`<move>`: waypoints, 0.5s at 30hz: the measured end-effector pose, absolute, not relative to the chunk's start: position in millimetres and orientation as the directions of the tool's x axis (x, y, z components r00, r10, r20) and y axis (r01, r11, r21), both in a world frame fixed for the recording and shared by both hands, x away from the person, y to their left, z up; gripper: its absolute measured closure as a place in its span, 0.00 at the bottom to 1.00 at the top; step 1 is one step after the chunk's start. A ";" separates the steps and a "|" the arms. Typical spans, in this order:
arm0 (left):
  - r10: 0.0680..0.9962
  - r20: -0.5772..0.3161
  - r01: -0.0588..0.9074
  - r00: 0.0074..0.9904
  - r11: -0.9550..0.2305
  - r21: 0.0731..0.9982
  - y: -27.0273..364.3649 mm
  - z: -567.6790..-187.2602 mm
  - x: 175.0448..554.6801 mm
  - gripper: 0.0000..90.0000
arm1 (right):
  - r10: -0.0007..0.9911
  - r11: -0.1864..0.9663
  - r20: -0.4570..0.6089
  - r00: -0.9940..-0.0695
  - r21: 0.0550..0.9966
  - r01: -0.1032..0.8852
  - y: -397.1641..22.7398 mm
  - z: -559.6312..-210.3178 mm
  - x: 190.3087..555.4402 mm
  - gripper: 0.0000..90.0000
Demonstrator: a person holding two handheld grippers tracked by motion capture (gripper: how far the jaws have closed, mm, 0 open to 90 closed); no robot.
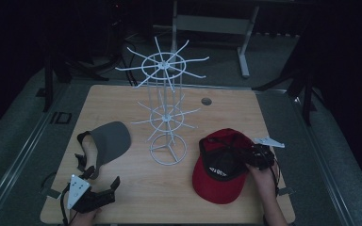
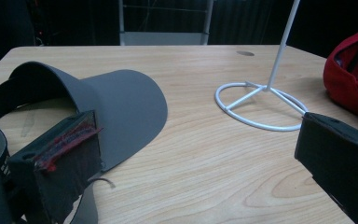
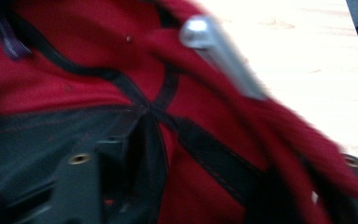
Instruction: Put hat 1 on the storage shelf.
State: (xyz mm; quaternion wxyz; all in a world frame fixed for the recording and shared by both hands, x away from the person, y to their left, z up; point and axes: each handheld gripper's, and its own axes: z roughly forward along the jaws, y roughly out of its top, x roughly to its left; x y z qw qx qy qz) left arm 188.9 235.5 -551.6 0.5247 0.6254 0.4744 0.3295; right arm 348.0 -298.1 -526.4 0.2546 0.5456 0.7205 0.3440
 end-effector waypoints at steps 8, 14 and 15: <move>0.940 -0.083 0.255 0.332 -0.004 0.967 234.6 -552.5 189.8 0.01 | 0.955 0.223 -0.034 -0.295 0.738 0.637 -292.3 -535.2 349.7 0.83; 0.940 -0.084 0.257 0.330 -0.004 0.967 234.8 -552.7 189.9 0.01 | 0.957 0.212 -0.040 -0.288 0.772 0.599 -293.0 -522.9 344.8 0.95; 0.940 -0.085 0.259 0.331 -0.003 0.966 234.8 -552.8 190.1 0.01 | 0.955 0.218 -0.047 -0.292 0.780 0.587 -292.4 -519.1 343.7 0.95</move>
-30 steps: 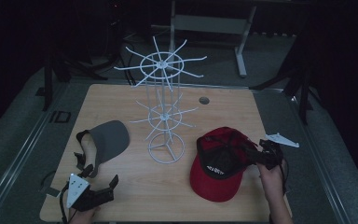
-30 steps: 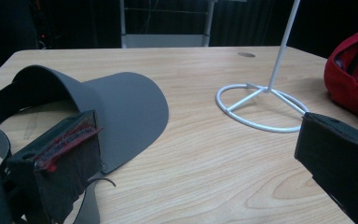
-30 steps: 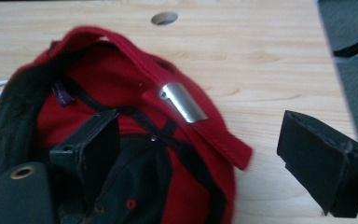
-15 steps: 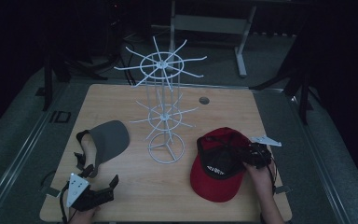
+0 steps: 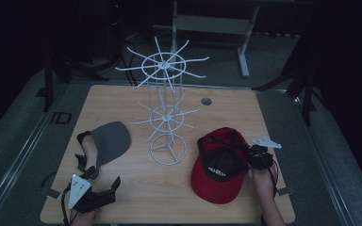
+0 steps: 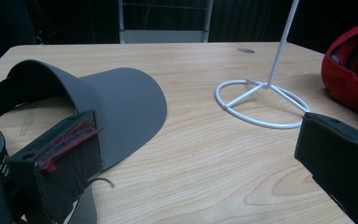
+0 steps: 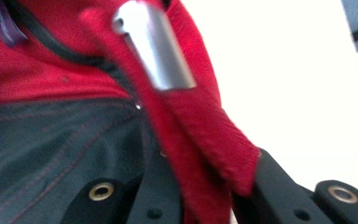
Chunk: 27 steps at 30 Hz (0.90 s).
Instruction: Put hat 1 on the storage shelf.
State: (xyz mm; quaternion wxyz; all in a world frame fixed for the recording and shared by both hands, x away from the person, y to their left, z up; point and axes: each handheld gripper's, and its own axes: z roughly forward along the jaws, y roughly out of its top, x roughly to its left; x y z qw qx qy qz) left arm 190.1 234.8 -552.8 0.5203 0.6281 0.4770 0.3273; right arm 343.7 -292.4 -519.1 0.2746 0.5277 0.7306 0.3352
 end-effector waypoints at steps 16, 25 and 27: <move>0.939 -0.088 0.263 0.333 -0.002 0.965 235.2 -552.9 190.3 0.01 | 0.937 0.178 -0.016 -0.348 0.882 0.437 -276.0 -455.5 320.4 0.96; 0.939 -0.086 0.261 0.334 -0.004 0.965 234.8 -553.0 190.4 0.01 | 0.921 0.155 -0.013 -0.390 0.930 0.333 -266.0 -416.2 299.8 0.96; 0.943 -0.069 0.249 0.326 -0.016 0.968 234.8 -553.1 190.1 0.01 | 0.919 0.156 -0.022 -0.394 0.937 0.313 -264.4 -408.8 295.4 0.96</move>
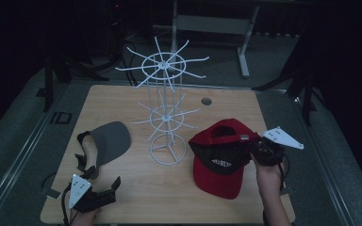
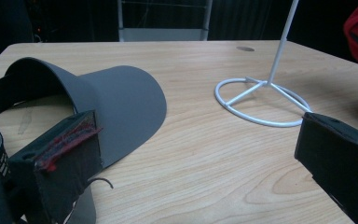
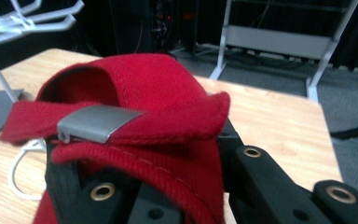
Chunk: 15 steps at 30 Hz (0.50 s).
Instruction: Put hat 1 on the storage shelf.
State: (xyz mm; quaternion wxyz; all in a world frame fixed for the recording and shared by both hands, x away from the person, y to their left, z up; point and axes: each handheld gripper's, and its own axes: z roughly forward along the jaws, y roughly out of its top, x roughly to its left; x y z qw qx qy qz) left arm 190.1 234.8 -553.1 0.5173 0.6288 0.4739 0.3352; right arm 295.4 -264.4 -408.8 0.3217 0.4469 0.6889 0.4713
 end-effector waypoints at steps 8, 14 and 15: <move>0.943 -0.072 0.241 0.325 -0.009 0.970 231.8 -553.2 189.9 0.01 | 0.912 0.141 -0.029 -0.408 0.959 0.247 -264.9 -380.6 283.8 0.96; 0.923 -0.125 0.245 0.363 0.035 0.969 216.2 -550.2 188.9 0.01 | 0.917 0.142 -0.046 -0.397 0.966 0.215 -267.5 -364.8 279.6 0.96; 0.918 -0.129 0.252 0.376 0.033 0.967 213.1 -549.5 189.0 0.01 | 0.918 0.143 -0.050 -0.394 0.967 0.209 -268.5 -362.8 279.3 0.96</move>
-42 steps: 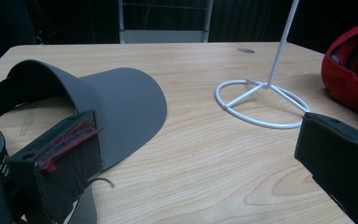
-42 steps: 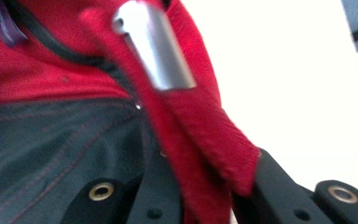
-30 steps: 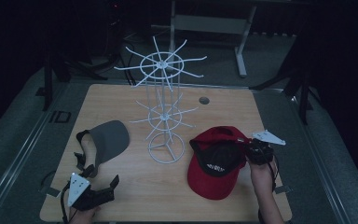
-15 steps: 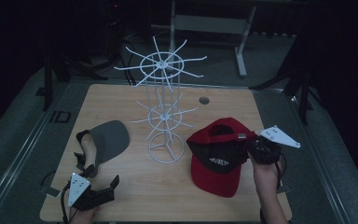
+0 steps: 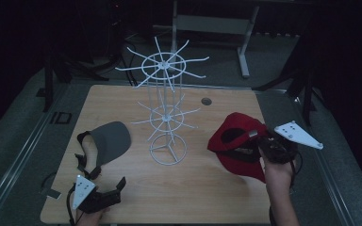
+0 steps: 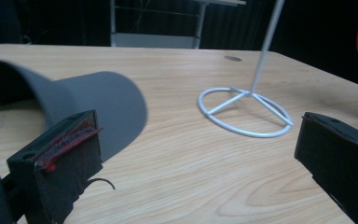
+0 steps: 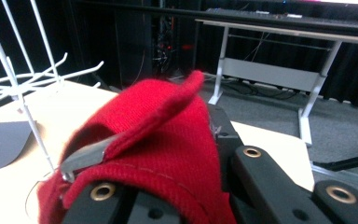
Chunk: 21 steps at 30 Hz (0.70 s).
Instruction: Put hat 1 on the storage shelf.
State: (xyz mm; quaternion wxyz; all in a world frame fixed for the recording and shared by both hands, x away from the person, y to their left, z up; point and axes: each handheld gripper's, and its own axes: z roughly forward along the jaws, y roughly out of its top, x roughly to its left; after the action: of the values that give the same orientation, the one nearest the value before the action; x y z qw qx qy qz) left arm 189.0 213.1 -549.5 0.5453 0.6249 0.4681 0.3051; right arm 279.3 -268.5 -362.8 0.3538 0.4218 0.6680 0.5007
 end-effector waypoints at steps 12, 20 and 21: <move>0.881 -0.064 0.271 0.469 -0.074 0.960 183.8 -531.5 184.1 0.07 | 0.925 0.116 -0.043 -0.379 0.979 0.170 -281.6 -344.3 269.2 0.96; 0.845 -0.081 0.246 0.528 -0.061 0.967 163.0 -516.1 185.2 0.08 | 0.919 0.090 -0.021 -0.394 0.984 0.157 -279.6 -337.6 259.2 0.96; 0.839 -0.069 0.231 0.539 -0.069 0.971 156.7 -511.9 185.9 0.08 | 0.919 0.092 -0.025 -0.395 0.984 0.154 -278.7 -336.8 257.2 0.96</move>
State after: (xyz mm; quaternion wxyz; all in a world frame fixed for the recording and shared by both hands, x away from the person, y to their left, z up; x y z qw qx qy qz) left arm 185.9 156.7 -511.9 0.5566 0.6782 0.3945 0.2732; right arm 257.2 -278.7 -336.8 0.3607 0.4155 0.6451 0.5302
